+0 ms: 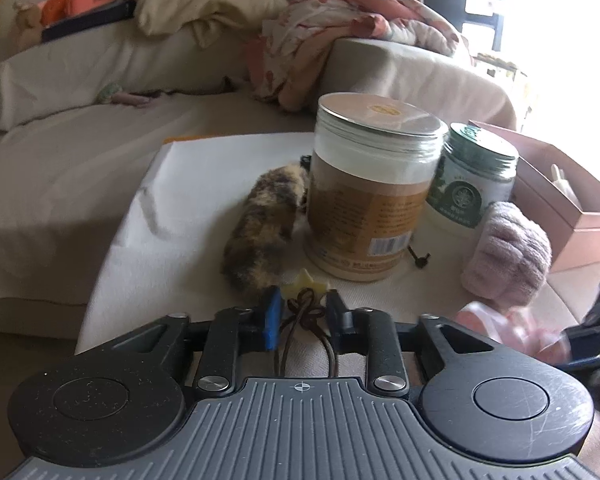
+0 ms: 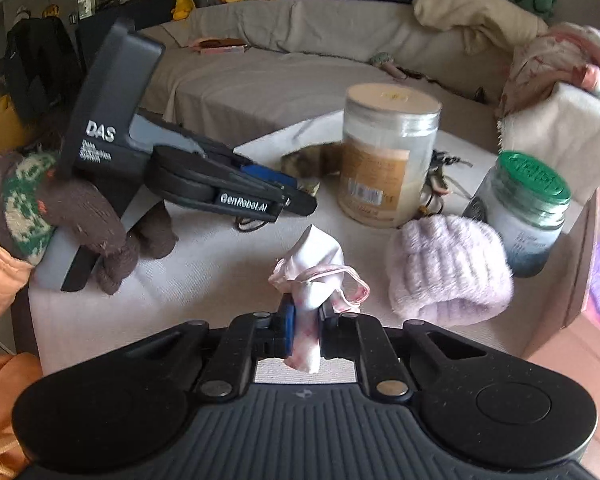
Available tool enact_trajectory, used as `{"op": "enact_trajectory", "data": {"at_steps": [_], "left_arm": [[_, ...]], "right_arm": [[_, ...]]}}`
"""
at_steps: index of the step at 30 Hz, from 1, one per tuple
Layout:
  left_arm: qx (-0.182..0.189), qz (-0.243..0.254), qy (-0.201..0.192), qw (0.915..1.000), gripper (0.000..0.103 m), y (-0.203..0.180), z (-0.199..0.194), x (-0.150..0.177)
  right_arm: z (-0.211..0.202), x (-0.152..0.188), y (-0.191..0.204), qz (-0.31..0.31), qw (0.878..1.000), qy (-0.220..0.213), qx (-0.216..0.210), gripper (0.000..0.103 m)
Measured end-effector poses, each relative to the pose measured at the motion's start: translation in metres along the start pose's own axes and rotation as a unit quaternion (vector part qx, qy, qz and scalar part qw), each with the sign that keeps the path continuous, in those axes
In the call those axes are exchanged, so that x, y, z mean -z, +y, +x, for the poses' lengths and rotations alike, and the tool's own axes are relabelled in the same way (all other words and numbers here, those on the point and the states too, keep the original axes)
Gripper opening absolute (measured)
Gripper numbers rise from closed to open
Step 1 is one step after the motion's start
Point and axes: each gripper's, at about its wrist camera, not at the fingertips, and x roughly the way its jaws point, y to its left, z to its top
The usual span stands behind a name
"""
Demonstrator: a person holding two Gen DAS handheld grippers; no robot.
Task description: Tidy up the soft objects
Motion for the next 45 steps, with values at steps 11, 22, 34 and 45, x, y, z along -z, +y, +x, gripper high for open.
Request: {"op": "enact_trajectory", "data": {"at_steps": [11,22,34,45], "left_arm": [[0.028,-0.012,-0.095,0.995,0.022,-0.002,-0.073,-0.026],[0.112,0.039,-0.179,0.9766,0.022,-0.089,-0.072,-0.198],[0.263,0.047,0.084,0.9599,0.023,-0.228,0.101,-0.138],[0.249,0.028,0.008,0.968,0.023,-0.19,0.07,-0.153]], "right_arm": [[-0.073,-0.027,-0.022,0.004,0.994,-0.098,0.037,0.011],[-0.171,-0.043,-0.139,0.107,0.947,-0.218,0.211,0.011],[-0.134,0.046,-0.231,0.203,0.947,-0.105,0.227,0.011],[-0.071,0.037,-0.227,0.202,0.958,-0.041,0.199,0.054]]}}
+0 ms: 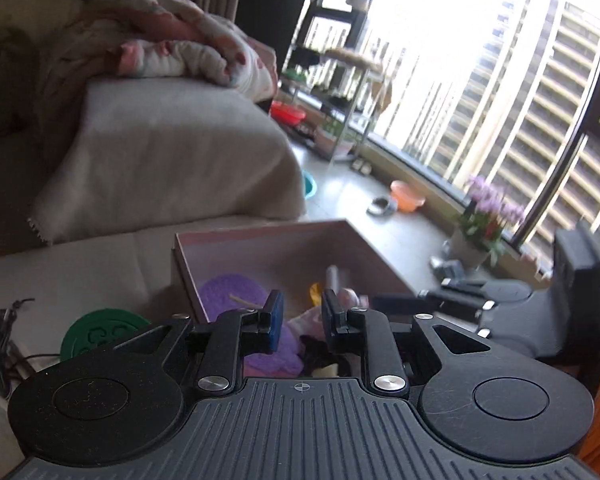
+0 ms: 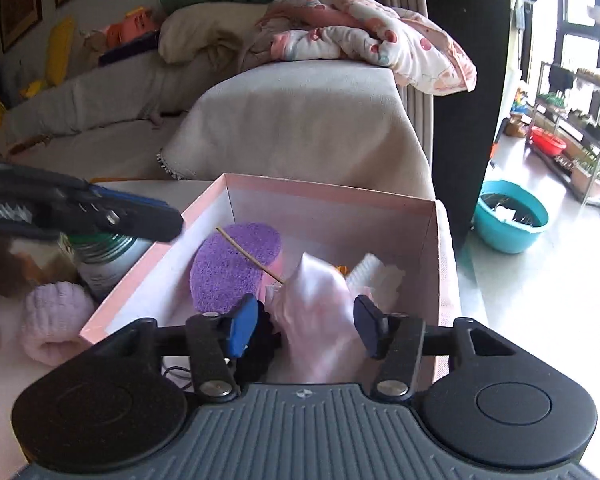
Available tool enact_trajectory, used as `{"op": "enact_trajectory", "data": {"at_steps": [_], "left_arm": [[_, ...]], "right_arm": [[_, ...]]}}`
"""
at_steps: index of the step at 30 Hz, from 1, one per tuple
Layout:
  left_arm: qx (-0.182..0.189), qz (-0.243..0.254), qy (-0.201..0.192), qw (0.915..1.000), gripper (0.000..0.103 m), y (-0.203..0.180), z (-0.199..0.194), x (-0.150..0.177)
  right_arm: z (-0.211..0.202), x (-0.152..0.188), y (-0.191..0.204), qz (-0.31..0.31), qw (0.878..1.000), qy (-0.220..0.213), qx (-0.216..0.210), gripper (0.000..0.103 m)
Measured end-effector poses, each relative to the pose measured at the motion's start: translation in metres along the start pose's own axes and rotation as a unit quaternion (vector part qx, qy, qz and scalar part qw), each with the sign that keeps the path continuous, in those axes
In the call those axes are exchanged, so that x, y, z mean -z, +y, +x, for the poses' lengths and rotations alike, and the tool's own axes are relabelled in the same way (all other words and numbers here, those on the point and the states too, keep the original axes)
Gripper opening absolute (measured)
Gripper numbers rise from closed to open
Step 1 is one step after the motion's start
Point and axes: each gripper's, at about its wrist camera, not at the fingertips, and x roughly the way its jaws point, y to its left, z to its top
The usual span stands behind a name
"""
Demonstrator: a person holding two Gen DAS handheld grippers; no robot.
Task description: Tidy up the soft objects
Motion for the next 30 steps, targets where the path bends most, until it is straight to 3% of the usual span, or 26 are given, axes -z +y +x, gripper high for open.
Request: {"op": "enact_trajectory", "data": {"at_steps": [3,5,9,13,15,19,22,24,27,30], "left_arm": [[-0.002,-0.019,-0.059,0.9981,0.023,0.004,-0.038,-0.002],[-0.023,-0.026,-0.09,0.9953,0.023,0.013,-0.057,-0.002],[-0.089,-0.028,-0.137,0.9862,0.023,0.03,-0.096,0.008],[-0.182,-0.002,-0.184,0.9659,0.023,0.044,-0.14,0.024],[-0.221,-0.007,-0.178,0.9588,0.023,0.057,-0.154,0.033],[-0.235,-0.058,-0.156,0.9575,0.023,0.083,-0.175,0.059],[-0.279,-0.081,-0.155,0.9442,0.023,0.098,-0.181,0.071],[-0.285,-0.107,-0.15,0.9406,0.023,0.108,-0.183,0.076],[-0.276,-0.123,-0.14,0.943,0.023,0.118,-0.182,0.084],[-0.247,-0.14,-0.122,0.951,0.023,0.132,-0.175,0.086]], "right_arm": [[-0.01,0.002,0.008,-0.014,1.0,-0.008,0.001,0.055],[-0.023,0.005,0.011,-0.026,0.999,-0.022,0.007,0.058],[-0.049,0.01,0.018,-0.047,0.996,-0.064,0.027,0.066],[-0.066,0.016,0.033,-0.054,0.991,-0.116,0.033,0.07],[-0.068,0.018,0.042,-0.061,0.991,-0.119,0.011,0.07],[-0.07,0.031,0.076,-0.102,0.987,-0.118,-0.045,0.07],[-0.069,0.043,0.105,-0.152,0.98,-0.109,-0.073,0.07],[-0.065,0.048,0.119,-0.17,0.976,-0.098,-0.09,0.07],[-0.058,0.052,0.135,-0.179,0.975,-0.082,-0.103,0.07],[-0.053,0.048,0.142,-0.173,0.976,-0.075,-0.107,0.07]]}}
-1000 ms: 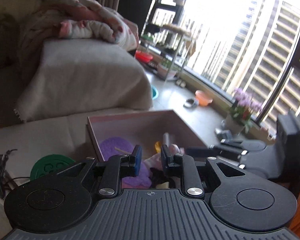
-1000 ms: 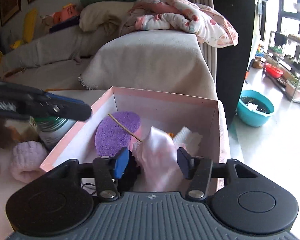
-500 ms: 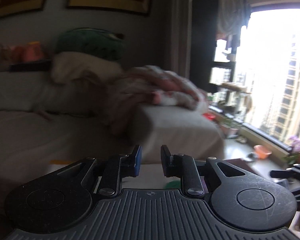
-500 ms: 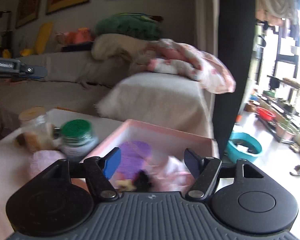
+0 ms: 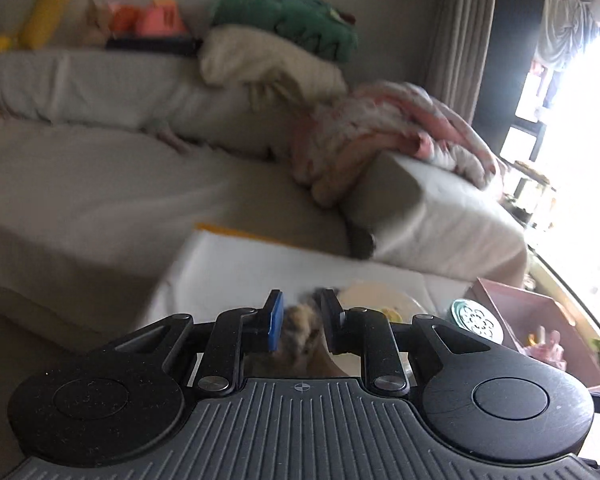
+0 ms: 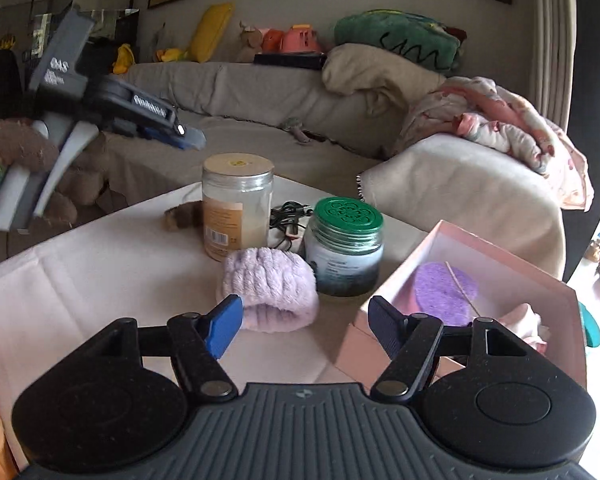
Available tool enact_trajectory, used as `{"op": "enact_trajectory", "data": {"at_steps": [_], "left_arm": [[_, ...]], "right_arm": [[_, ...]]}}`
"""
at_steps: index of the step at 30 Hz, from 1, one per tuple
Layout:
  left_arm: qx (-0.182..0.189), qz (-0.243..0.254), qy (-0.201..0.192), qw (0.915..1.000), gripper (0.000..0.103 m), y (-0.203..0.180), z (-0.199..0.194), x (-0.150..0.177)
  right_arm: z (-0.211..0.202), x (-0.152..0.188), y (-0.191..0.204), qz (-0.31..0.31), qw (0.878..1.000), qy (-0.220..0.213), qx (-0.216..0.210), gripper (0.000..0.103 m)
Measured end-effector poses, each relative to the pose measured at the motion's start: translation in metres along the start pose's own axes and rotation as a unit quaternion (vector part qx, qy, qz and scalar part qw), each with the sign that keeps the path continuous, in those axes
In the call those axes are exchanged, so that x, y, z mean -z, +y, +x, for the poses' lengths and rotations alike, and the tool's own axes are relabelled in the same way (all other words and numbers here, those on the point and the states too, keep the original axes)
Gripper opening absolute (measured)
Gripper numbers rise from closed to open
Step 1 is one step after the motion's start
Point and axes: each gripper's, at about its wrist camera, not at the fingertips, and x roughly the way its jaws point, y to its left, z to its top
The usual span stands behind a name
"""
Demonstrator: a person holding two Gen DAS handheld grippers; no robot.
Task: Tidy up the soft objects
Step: 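Grasp the brown furry pompom with the left gripper while the right grasps the black cable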
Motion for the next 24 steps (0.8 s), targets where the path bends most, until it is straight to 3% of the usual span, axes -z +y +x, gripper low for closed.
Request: {"op": "enact_trajectory", "data": {"at_steps": [4,8,10,13,15,19,24], "left_arm": [[0.036,-0.015,0.061,0.9974,0.022,0.012,0.038,-0.024],[0.075,-0.013,0.178,0.9811,0.023,0.019,0.101,-0.068],[0.068,0.014,0.215,0.974,0.023,0.017,0.124,-0.078],[0.07,0.058,0.261,0.961,0.023,0.008,0.149,-0.088],[0.087,0.078,0.279,0.9531,0.023,0.003,0.156,-0.094],[0.108,0.123,0.299,0.94,0.023,-0.004,0.158,-0.091],[0.108,0.135,0.341,0.9242,0.022,0.002,0.172,-0.07]], "right_arm": [[0.003,-0.017,-0.009,0.034,0.999,0.0,-0.02,0.07],[0.014,-0.07,-0.044,0.136,0.99,0.014,-0.029,0.07],[0.022,-0.1,-0.07,0.208,0.978,0.015,-0.015,0.07],[0.039,-0.145,-0.091,0.253,0.967,0.017,0.035,0.07],[0.052,-0.175,-0.096,0.266,0.962,0.022,0.052,0.07],[0.079,-0.218,-0.094,0.253,0.966,0.037,0.024,0.07],[0.118,-0.233,-0.086,0.225,0.97,0.09,0.013,0.07]]}}
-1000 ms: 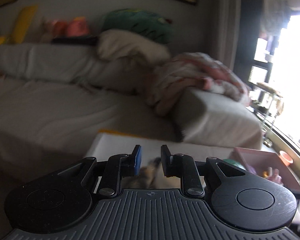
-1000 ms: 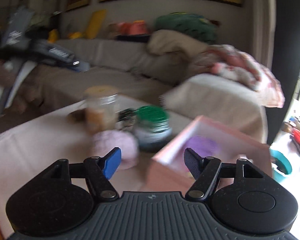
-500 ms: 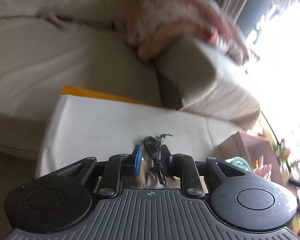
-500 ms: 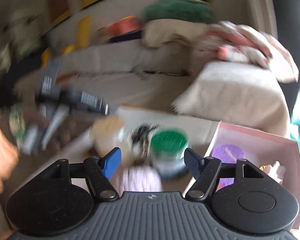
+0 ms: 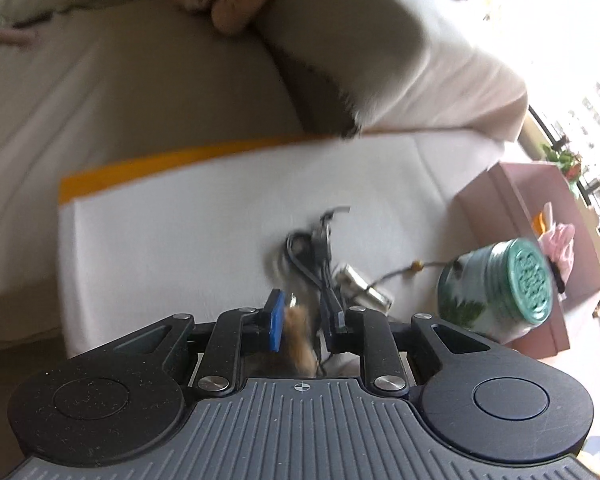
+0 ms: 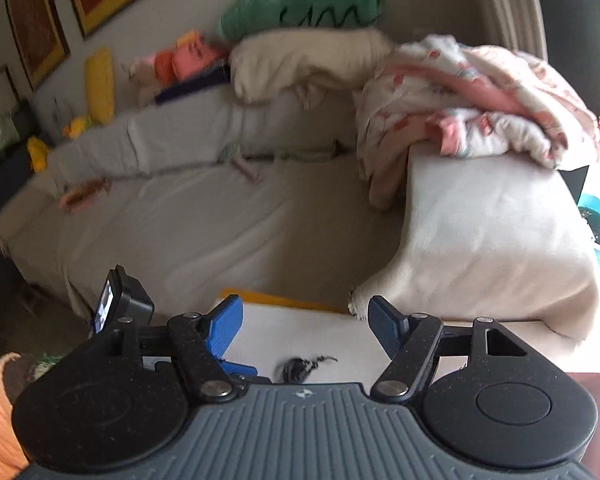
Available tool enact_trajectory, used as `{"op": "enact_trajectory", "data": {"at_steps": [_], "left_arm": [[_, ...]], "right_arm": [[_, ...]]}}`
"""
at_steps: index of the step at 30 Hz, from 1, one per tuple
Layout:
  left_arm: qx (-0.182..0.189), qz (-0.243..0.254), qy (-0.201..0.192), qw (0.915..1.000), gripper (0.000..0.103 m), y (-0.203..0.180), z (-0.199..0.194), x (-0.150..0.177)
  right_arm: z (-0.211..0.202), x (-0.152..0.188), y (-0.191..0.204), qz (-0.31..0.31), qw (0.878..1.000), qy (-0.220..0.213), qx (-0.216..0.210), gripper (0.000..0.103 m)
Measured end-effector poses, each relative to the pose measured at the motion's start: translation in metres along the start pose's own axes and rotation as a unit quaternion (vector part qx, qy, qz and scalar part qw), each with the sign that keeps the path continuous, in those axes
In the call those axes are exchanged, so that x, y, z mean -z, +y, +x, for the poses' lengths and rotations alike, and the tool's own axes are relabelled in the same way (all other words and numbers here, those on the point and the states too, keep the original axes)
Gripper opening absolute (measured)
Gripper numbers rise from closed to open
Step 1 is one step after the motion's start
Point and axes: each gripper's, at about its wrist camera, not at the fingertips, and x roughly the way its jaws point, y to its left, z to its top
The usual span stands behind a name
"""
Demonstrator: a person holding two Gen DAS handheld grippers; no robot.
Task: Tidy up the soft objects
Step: 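Grasp the brown furry pompom with the left gripper while the right grasps the black cable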
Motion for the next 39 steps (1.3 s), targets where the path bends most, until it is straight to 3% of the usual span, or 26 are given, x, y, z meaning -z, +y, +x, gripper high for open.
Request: {"op": "enact_trajectory", "data": {"at_steps": [2,4,7,9,11,14,17,20,21,23,25,29,32,36,39], "left_arm": [[-0.006,-0.001,0.009,0.9999,0.023,0.007,0.006,0.001],[-0.021,0.0,0.012,0.9997,0.03,0.015,0.009,0.005],[-0.015,0.004,-0.002,0.9999,0.034,0.027,0.003,0.014],[-0.035,0.006,-0.023,0.9991,0.038,0.032,-0.003,0.021],[-0.031,0.009,-0.045,0.9985,0.037,0.035,-0.009,0.03],[0.029,-0.001,-0.045,0.9986,0.037,0.043,-0.012,0.042],[0.026,0.011,-0.05,0.9983,0.035,0.041,-0.017,0.054],[0.008,0.019,-0.049,0.9986,0.035,0.036,-0.021,0.057],[0.003,0.022,-0.051,0.9984,0.035,0.034,-0.021,0.058],[-0.006,0.028,-0.057,0.998,0.035,0.031,-0.021,0.058],[-0.018,0.038,-0.07,0.9967,0.03,0.028,-0.019,0.06],[-0.047,0.051,-0.113,0.9911,0.023,0.024,-0.015,0.069],[-0.042,0.04,-0.143,0.988,0.02,0.025,-0.024,0.076],[-0.058,0.034,-0.193,0.979,0.02,0.016,-0.067,0.078],[-0.09,0.05,-0.25,0.9628,0.02,-0.003,-0.119,0.077]], "right_arm": [[0.016,0.001,-0.001,0.001,1.0,0.026,0.007,0.07],[0.031,0.004,-0.004,0.009,0.999,0.051,0.012,0.07],[0.055,0.011,-0.006,0.013,0.995,0.096,0.016,0.07],[0.072,0.013,-0.006,0.015,0.992,0.122,0.02,0.07],[0.096,0.013,-0.004,0.02,0.987,0.157,0.011,0.058],[0.143,0.015,-0.001,0.035,0.971,0.236,-0.01,0.041],[0.186,0.021,0.003,0.044,0.956,0.289,0.0,0.04],[0.216,0.025,0.006,0.038,0.95,0.311,0.018,0.04],[0.223,0.026,0.006,0.04,0.949,0.312,0.026,0.04],[0.232,0.029,0.008,0.031,0.948,0.316,0.02,0.02],[0.23,0.029,0.01,0.025,0.951,0.31,0.007,0.015],[0.194,0.018,0.01,0.016,0.962,0.27,-0.026,0.013],[0.149,0.004,0.01,0.005,0.975,0.221,-0.033,0.013],[0.089,-0.006,0.016,-0.024,0.987,0.156,-0.031,0.013],[0.038,-0.013,0.019,-0.027,0.994,0.099,-0.032,0.013]]}}
